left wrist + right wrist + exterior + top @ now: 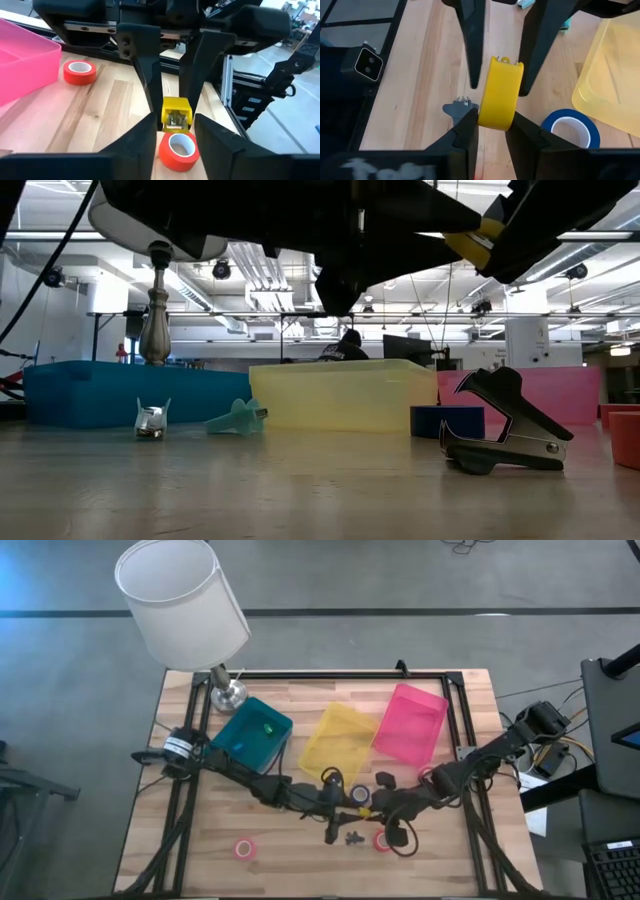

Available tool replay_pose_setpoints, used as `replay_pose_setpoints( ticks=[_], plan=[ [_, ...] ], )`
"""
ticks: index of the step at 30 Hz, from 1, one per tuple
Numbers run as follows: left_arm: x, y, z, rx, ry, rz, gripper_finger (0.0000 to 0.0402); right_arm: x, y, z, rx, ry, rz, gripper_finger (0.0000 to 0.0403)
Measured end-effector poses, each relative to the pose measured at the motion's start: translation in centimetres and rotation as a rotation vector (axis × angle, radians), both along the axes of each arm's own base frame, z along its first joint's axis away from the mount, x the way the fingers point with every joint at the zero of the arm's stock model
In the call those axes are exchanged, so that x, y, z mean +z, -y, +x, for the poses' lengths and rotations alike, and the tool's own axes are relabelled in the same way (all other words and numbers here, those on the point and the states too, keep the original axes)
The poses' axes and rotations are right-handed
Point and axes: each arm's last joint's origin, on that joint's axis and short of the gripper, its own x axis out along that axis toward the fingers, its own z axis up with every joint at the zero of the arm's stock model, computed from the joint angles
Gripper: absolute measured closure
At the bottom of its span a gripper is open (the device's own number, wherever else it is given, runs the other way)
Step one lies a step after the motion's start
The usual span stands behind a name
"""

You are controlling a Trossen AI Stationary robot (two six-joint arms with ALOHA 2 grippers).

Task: Pick and place Stapler, Stapler remover, tape
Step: Put the yellow stapler into the blue bin

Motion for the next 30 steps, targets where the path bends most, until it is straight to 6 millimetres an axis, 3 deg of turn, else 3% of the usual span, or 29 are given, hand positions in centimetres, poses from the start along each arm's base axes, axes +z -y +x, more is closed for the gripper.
replay_pose_setpoints(
  ticks=[6,15,24,30],
  plan=[
    [0.0,-0.1,0.0,-0.001,0.003,0.021,0.0342,0.0,0.0,0.0,0.0,-0.001,-0.001,0.0317],
    [-0.1,-0.3,0.0,0.004,-0.017,0.025,0.0336,0.0,0.0,0.0,-0.032,-0.009,0.026,0.0311],
    [-0.9,-0.5,-0.1,0.008,-0.104,0.055,0.0332,-1.1,0.5,-1.2,-0.156,-0.176,0.055,0.0284],
    [1.2,-2.2,-1.4,0.061,-0.221,0.096,0.0327,-1.6,0.3,-1.8,-0.204,-0.231,0.083,0.0284]
  ],
)
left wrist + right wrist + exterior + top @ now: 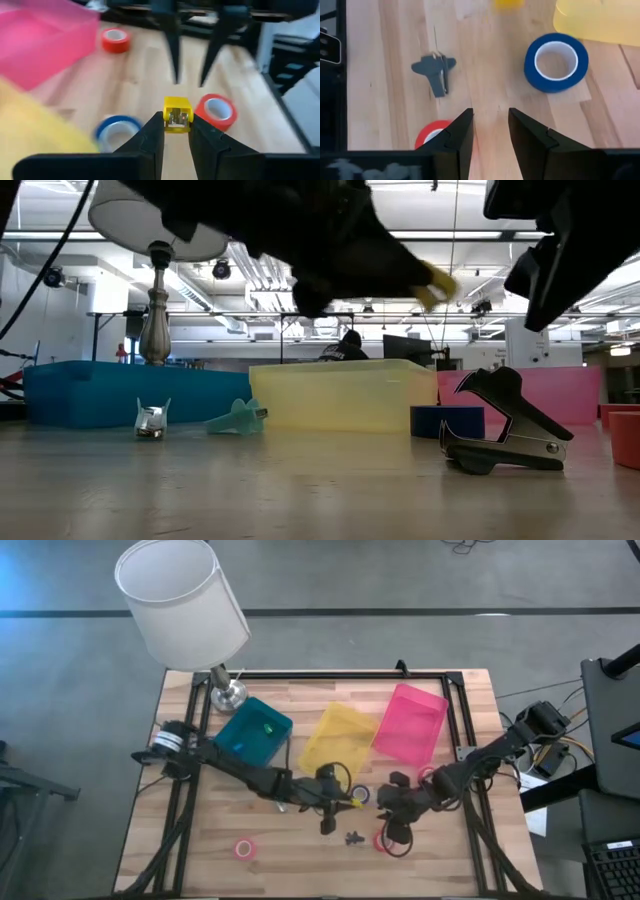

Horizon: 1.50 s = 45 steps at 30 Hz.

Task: Pick and place Stapler, Stapler remover, tape
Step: Put the yellow stapler into the blue bin

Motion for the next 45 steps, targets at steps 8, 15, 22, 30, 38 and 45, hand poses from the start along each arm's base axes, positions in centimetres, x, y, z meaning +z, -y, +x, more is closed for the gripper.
replay_pose_setpoints(
  ticks=[8,15,22,30,38,45],
  plan=[
    [5.3,-2.3,-4.9,0.155,-0.164,0.183,0.0327,-0.2,0.1,-0.1,0.002,-0.006,-0.005,0.0295],
    [8.6,-4.1,-10.1,0.433,-0.21,0.213,0.0325,-0.4,0.1,-0.2,0.002,-0.012,-0.008,0.0303],
    [5.7,-5.9,-14.3,0.638,-0.204,0.154,0.0324,-0.5,0.2,-0.3,0.003,-0.015,-0.011,0.0307],
    [-2.0,-9.1,-18.9,0.931,-0.267,0.0,0.0324,-0.5,0.2,-0.3,0.002,-0.013,-0.014,0.0301],
    [-6.8,-11.1,-21.9,1.061,-0.328,-0.123,0.0323,-0.5,0.2,-0.2,0.003,-0.012,-0.014,0.031],
    [-7.4,-12.0,-22.5,1.091,-0.364,-0.09,0.0322,-0.5,0.2,-0.2,0.003,-0.011,-0.015,0.0302]
  ],
)
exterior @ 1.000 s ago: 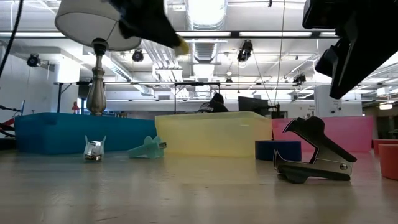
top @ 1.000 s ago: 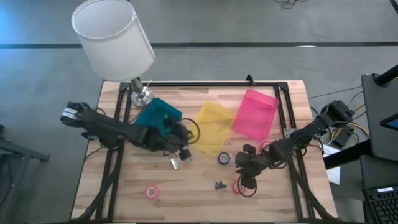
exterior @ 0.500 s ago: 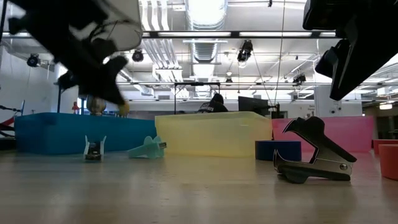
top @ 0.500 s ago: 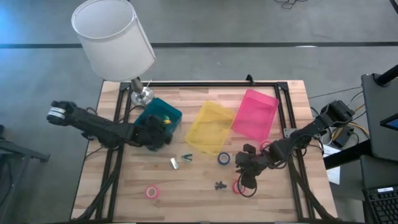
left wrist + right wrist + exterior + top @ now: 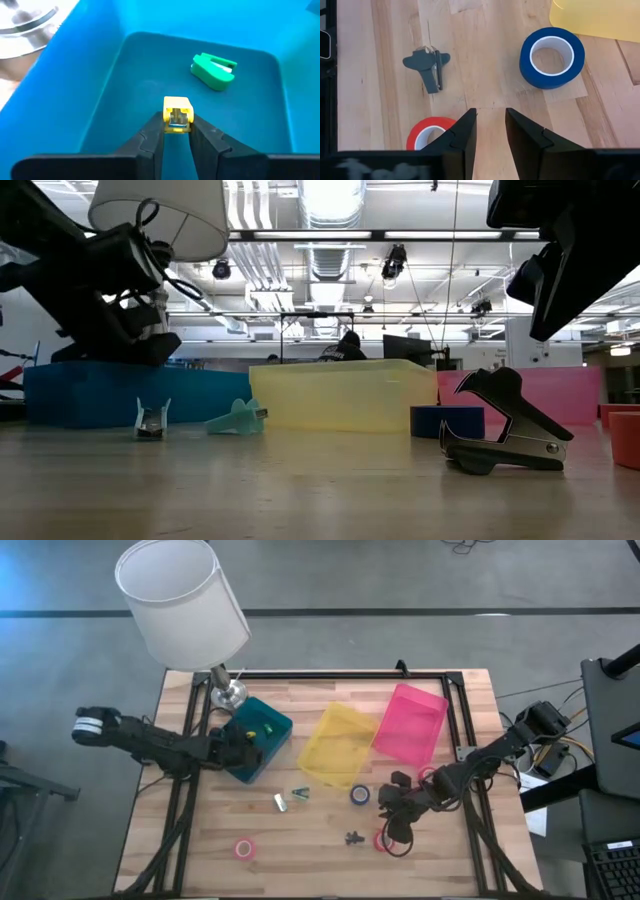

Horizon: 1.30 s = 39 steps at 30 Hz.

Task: Pick and place Stapler, Stapler remover, tape
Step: Put the yellow stapler into the blue bin, then put the left light blue staple remover into the yellow bin

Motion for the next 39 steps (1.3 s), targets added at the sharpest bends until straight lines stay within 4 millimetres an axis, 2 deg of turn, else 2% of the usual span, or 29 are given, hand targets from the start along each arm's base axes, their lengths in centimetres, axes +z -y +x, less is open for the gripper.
replay_pose_setpoints(
  ticks=[5,14,18,22,26,30,34,39],
  plan=[
    [0.2,-0.1,0.2,-0.024,-0.022,0.009,0.0302,0.0,0.0,0.0,0.0,-0.001,-0.001,0.0302],
    [1.2,-0.4,1.0,-0.114,-0.077,0.026,0.0229,-0.1,0.0,0.0,-0.001,-0.002,-0.003,0.0312],
    [3.1,-0.4,2.3,-0.198,-0.094,0.081,0.021,-0.1,0.1,-0.1,0.003,-0.003,-0.007,0.0309],
    [6.2,-0.1,4.3,-0.369,-0.115,0.149,0.0209,-0.1,0.1,-0.1,0.029,0.0,-0.024,0.0304],
    [9.2,1.3,6.0,-0.679,-0.083,0.123,0.0214,-0.2,0.1,-0.1,0.041,0.0,-0.033,0.0303],
    [10.8,3.5,6.6,-0.875,0.0,0.052,0.0218,-0.3,0.1,-0.1,0.043,-0.002,-0.035,0.0308],
    [10.6,6.1,6.2,-0.964,0.004,0.033,0.0219,-0.3,0.1,-0.2,0.044,-0.003,-0.036,0.0312],
    [8.8,8.8,5.2,-1.079,-0.06,0.033,0.0219,-0.3,0.1,-0.2,0.044,-0.002,-0.035,0.0309]
  ],
)
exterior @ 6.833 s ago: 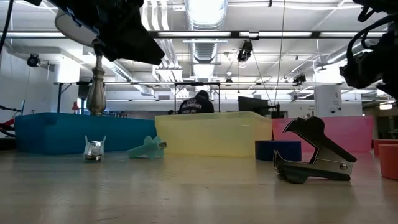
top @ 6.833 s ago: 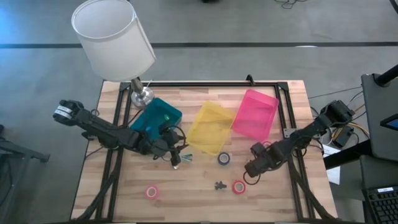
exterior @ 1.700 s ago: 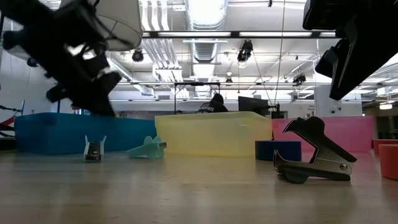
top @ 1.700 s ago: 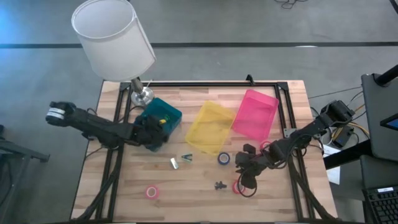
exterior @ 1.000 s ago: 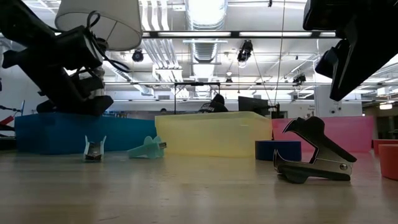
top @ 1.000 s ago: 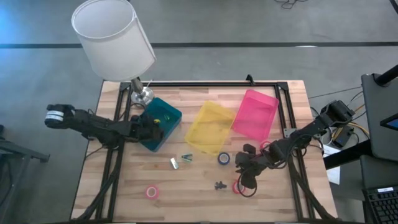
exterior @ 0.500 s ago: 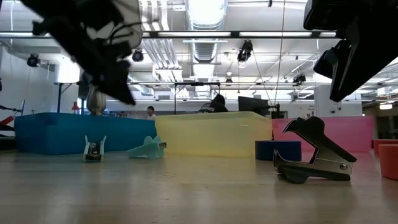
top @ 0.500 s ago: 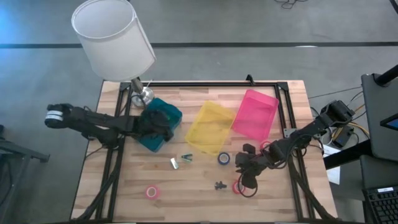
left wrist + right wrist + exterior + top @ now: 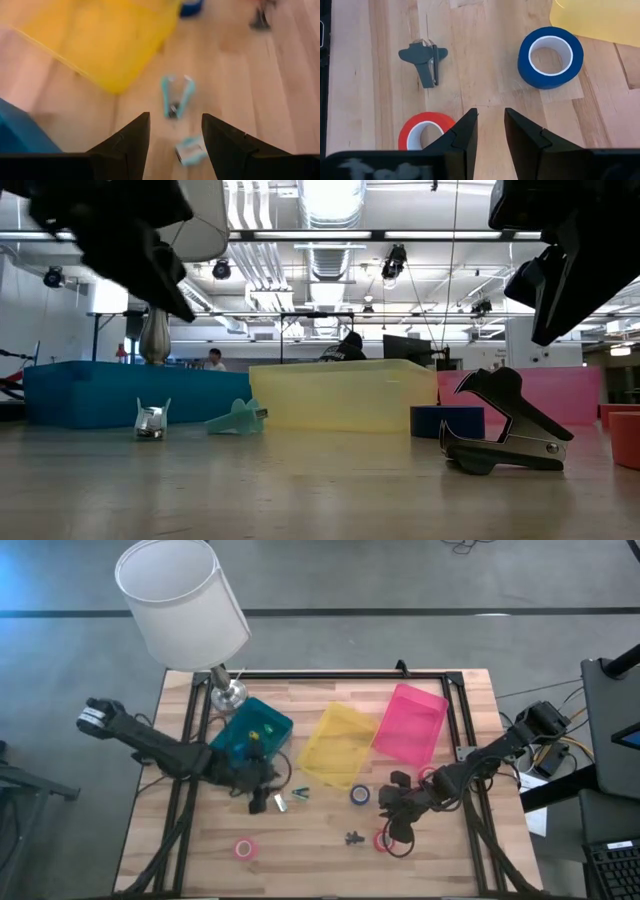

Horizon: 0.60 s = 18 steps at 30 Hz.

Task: Pick and place Stapler, Stapler remover, tape
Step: Put the left light blue staple remover into the yellow bin

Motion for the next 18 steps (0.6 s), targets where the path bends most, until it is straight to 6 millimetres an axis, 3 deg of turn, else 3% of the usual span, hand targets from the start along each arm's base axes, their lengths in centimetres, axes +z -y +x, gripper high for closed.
replay_pose_setpoints(
  ticks=[11,18],
  plan=[
    [-5.2,1.6,-0.1,-0.181,-0.212,0.186,0.0219,0.0,0.0,0.0,0.0,0.002,0.002,0.0311],
    [-6.7,2.2,1.1,-0.273,-0.291,0.262,0.0218,0.0,0.0,0.0,0.0,0.003,0.002,0.0311]
  ],
)
